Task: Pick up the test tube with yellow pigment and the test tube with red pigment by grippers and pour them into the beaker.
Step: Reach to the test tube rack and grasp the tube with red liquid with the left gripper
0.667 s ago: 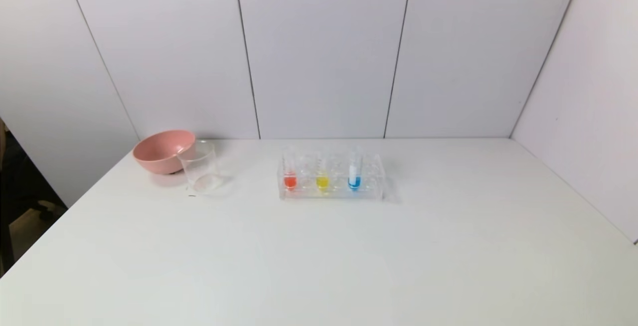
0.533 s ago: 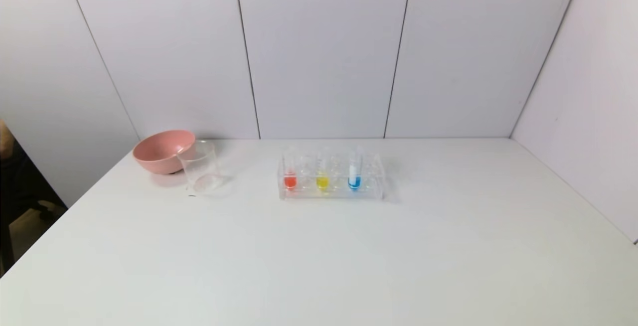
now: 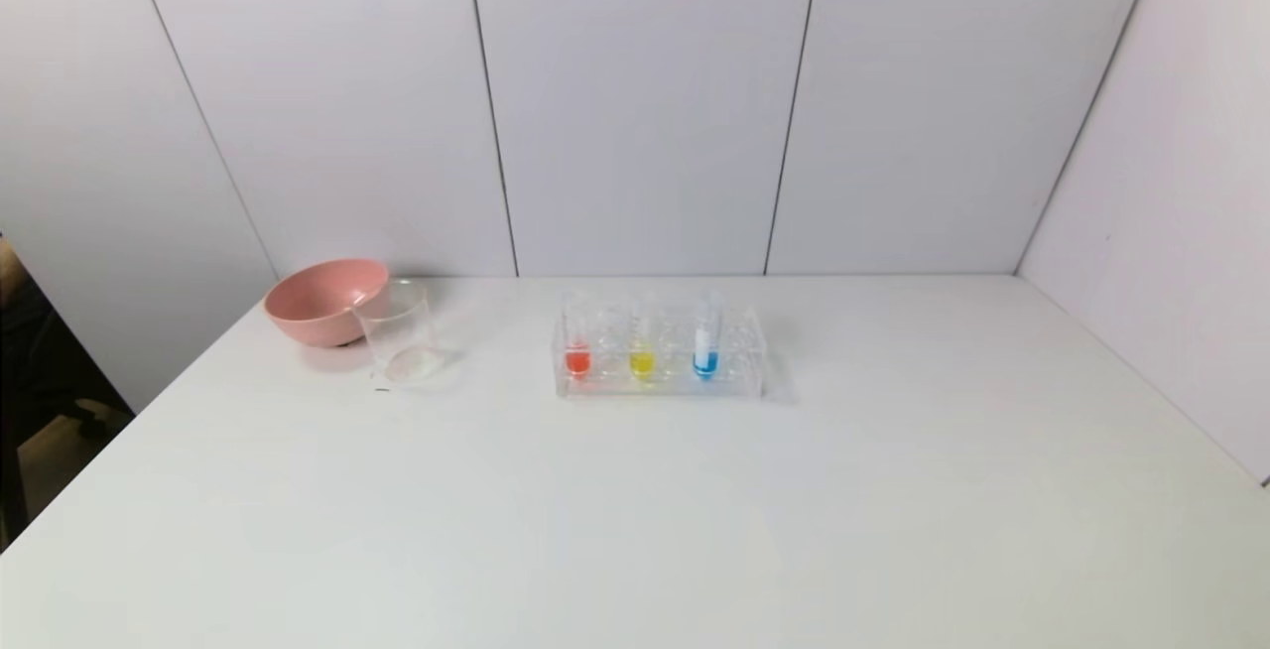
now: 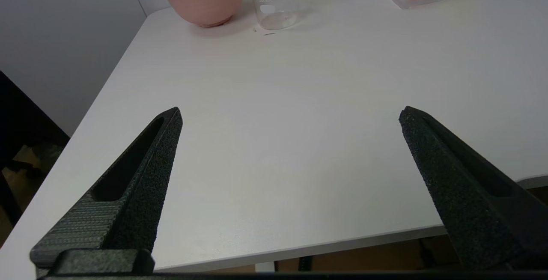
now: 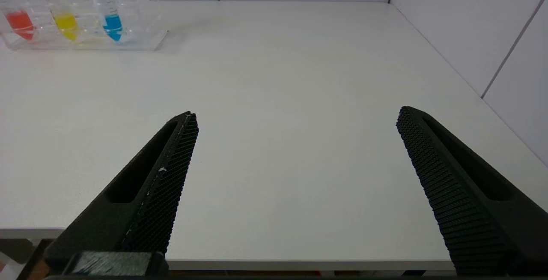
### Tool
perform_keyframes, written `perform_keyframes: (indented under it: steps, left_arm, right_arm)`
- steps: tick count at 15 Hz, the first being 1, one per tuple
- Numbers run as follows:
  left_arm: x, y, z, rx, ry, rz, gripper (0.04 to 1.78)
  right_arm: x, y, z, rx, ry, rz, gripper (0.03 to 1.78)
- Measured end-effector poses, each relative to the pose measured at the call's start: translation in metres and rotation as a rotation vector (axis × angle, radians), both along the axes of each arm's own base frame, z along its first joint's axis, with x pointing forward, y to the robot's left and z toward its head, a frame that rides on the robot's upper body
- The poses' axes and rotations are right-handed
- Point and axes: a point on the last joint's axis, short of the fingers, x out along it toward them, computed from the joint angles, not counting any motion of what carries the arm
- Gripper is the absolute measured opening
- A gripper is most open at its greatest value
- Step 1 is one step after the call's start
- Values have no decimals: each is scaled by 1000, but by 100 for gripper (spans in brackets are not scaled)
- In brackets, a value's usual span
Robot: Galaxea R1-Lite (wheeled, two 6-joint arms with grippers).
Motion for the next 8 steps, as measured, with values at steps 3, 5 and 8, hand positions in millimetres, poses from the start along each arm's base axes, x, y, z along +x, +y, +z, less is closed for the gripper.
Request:
perform_keyframes:
  steps: [3,5,8]
  left_arm:
    - [0,0,0,-61,4,10,178]
    - [0,0,0,-78,4,19,178]
    - [0,0,0,-84,1,20,178]
  right_arm:
    - [0,0,0,0,0,0,170]
    - [0,0,0,0,0,0,170]
    - [0,0,0,0,0,0,170]
